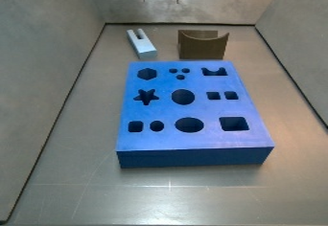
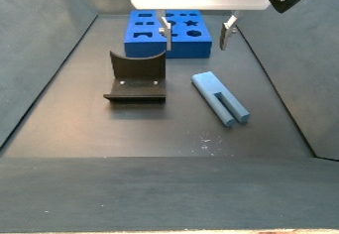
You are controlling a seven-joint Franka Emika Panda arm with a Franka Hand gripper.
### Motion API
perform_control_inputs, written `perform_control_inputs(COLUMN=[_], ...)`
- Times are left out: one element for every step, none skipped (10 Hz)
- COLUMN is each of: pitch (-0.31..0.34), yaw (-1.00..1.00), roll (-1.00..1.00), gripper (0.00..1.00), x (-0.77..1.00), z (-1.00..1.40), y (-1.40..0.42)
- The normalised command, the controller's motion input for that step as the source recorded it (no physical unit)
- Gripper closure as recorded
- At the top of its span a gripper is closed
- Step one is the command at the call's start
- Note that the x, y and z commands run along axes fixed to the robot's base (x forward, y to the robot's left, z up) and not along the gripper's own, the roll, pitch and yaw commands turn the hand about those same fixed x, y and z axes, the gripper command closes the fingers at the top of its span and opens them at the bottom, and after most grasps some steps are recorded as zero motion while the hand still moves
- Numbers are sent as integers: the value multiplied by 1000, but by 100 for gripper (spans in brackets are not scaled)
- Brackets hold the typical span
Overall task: Pick up the square-circle object. Move up. Place the square-circle object on the fixture. Regrasp the square-circle object. Move to above the board. Insert the square-circle object.
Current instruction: Pick up the square-circle object.
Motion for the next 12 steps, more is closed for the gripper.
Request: perform_control_inputs(pitch=[0,-120,-54,0,11,89,0,-100,-83,-274,-351,-331], yaw=[49,500,763,771,763,734,626,531,200,0,0,0], roll=[0,151,240,249,269,329,171,91,-263,-717,-849,-837], gripper=[0,0,0,0,0,0,0,0,0,0,0,0], x=[0,-43,-71,-69,-80,-186,-460,-577,-403,-291,-154,-49], z=[-57,-571,-631,-674,-726,-866,-1000,-1000,-834,-420,-263,-263], y=[0,-274,-480,-469,-474,-446,-171,-134,89,100,94,74])
